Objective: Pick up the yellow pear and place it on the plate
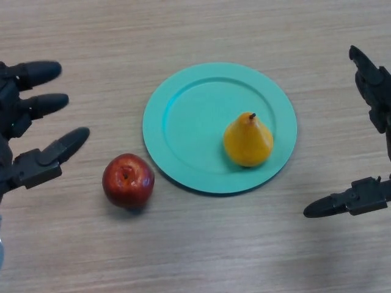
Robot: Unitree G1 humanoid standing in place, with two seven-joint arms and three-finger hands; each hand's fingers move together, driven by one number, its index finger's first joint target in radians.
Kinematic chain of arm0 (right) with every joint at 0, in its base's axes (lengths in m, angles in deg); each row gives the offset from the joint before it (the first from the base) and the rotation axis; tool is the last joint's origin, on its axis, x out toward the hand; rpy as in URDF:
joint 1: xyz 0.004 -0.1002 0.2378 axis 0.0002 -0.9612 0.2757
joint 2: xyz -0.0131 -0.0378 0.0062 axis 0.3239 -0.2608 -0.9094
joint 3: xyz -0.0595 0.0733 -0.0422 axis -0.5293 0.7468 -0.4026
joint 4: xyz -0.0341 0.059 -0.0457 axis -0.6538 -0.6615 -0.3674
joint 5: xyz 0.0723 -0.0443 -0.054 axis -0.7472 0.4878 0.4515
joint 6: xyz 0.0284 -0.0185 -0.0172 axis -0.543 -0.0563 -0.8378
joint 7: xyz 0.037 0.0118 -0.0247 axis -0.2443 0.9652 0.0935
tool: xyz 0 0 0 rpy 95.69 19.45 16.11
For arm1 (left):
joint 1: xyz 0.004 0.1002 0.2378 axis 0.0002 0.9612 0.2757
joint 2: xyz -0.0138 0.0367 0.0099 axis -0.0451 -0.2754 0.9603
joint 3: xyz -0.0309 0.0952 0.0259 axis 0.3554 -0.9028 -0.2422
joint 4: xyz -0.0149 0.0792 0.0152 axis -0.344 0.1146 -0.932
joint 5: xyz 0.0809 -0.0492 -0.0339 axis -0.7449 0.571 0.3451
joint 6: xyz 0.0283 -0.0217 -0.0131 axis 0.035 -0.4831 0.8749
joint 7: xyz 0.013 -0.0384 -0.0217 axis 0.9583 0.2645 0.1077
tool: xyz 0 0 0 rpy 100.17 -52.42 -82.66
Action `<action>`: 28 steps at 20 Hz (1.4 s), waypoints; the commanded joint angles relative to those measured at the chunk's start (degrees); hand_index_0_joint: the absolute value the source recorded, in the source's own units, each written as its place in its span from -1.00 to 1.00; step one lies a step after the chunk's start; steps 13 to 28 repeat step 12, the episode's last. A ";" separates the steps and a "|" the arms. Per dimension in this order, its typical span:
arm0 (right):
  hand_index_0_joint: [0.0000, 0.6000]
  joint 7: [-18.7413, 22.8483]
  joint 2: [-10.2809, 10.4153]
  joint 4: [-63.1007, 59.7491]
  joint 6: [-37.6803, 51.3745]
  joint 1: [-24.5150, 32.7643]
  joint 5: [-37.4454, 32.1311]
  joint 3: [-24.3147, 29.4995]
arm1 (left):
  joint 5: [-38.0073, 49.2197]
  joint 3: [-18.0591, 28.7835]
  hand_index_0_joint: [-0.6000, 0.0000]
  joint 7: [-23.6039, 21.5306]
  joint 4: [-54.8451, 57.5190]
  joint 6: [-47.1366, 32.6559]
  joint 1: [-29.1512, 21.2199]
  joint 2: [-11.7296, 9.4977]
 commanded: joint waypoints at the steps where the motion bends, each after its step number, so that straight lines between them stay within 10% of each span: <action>1: -1.00 1.24 -1.09 3.45 4.62 1.69 -4.04 2.45 | -0.55 3.75 0.33 -1.21 2.37 -8.62 -2.10 -2.61; 3: -1.00 0.87 -1.15 3.37 4.30 1.70 -4.44 2.53 | -2.12 3.35 1.00 -1.31 1.85 -8.53 -2.56 -2.74; 28: -1.00 0.94 -0.91 3.67 4.37 1.12 -4.52 2.24 | -1.98 3.63 1.00 -1.10 2.05 -8.33 -2.46 -2.77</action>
